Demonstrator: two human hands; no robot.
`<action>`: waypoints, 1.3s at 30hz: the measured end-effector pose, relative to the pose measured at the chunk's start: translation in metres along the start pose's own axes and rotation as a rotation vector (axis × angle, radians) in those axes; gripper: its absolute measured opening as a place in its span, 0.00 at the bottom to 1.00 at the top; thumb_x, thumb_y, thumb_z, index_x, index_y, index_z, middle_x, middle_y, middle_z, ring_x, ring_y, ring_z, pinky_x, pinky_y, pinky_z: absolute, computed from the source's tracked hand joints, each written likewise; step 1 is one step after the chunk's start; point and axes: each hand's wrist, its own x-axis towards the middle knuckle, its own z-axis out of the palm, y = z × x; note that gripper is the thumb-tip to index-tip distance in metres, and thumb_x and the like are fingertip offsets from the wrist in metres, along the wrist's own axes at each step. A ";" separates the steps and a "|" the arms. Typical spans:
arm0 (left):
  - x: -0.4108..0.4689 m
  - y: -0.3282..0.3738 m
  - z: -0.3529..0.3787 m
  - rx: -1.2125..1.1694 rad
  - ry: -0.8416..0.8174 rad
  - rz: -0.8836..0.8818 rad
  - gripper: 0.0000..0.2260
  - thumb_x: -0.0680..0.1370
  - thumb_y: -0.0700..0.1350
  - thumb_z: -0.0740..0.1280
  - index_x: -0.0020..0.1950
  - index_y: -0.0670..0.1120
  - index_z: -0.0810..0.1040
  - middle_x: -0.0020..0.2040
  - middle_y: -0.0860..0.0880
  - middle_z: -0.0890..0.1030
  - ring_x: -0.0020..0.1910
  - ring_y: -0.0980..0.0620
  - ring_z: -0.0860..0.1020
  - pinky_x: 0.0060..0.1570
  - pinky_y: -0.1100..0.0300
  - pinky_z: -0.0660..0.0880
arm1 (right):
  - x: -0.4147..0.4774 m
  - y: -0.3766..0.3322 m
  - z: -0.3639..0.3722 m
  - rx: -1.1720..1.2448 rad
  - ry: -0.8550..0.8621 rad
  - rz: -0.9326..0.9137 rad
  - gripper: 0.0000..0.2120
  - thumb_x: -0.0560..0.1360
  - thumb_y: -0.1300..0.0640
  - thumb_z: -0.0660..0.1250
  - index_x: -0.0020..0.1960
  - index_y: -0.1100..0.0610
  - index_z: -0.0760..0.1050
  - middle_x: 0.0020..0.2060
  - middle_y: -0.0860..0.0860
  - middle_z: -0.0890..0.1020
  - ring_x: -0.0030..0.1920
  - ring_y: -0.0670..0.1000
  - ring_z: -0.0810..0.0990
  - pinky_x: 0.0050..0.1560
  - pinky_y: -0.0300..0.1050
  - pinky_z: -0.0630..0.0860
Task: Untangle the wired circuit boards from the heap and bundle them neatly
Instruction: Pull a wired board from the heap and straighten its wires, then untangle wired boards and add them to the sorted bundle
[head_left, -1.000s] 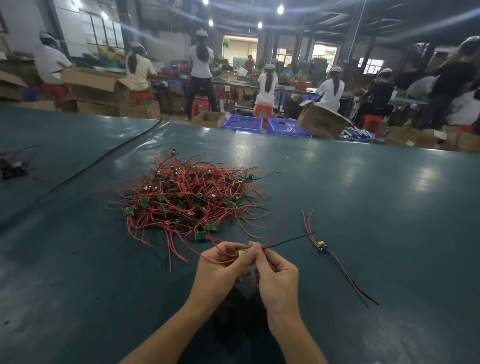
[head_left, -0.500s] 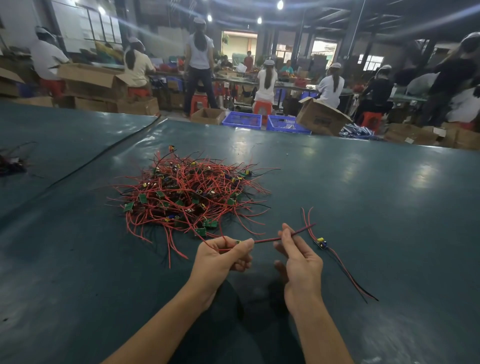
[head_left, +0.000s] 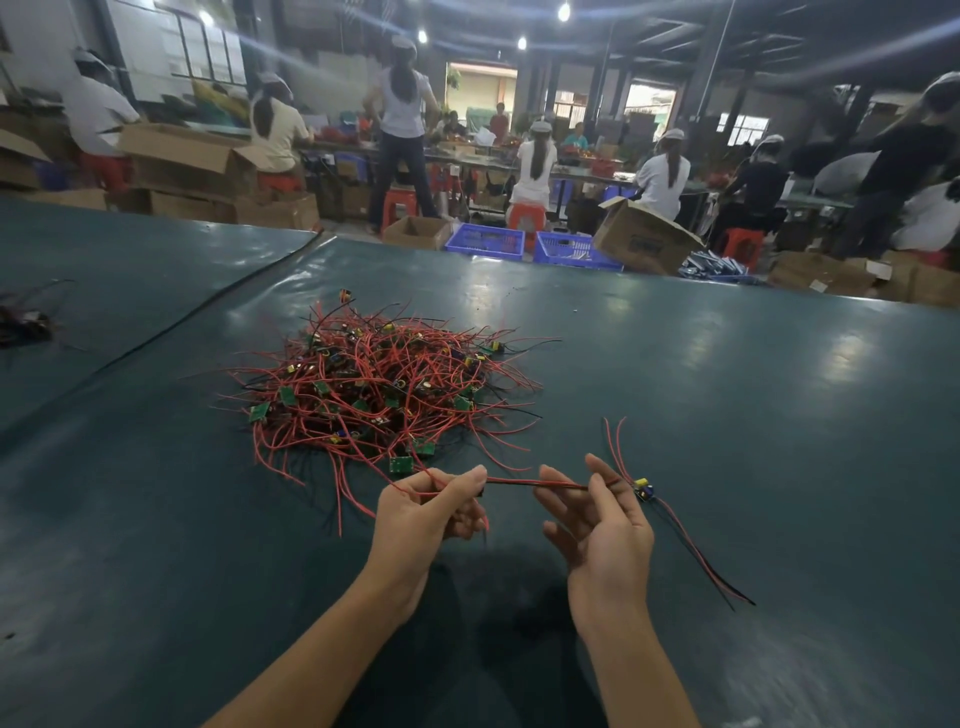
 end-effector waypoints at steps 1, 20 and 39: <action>0.000 0.001 0.000 0.000 0.015 -0.002 0.10 0.61 0.52 0.77 0.30 0.47 0.81 0.29 0.46 0.79 0.27 0.52 0.77 0.28 0.64 0.74 | 0.000 0.000 0.000 0.002 -0.010 -0.001 0.11 0.83 0.59 0.56 0.52 0.50 0.77 0.43 0.57 0.87 0.38 0.52 0.86 0.25 0.37 0.75; 0.019 0.013 -0.017 -0.409 0.013 -0.199 0.22 0.65 0.54 0.73 0.53 0.42 0.80 0.33 0.50 0.80 0.26 0.57 0.76 0.26 0.66 0.75 | -0.001 0.007 0.001 -0.144 -0.318 0.071 0.36 0.64 0.30 0.60 0.60 0.54 0.79 0.46 0.56 0.86 0.37 0.49 0.83 0.28 0.39 0.75; 0.008 -0.003 -0.004 -0.139 -0.137 -0.357 0.10 0.81 0.41 0.61 0.62 0.46 0.75 0.31 0.45 0.80 0.24 0.54 0.77 0.23 0.64 0.73 | -0.009 0.032 0.011 -0.278 -0.162 -0.080 0.08 0.74 0.52 0.70 0.39 0.51 0.84 0.23 0.46 0.69 0.23 0.43 0.64 0.22 0.36 0.63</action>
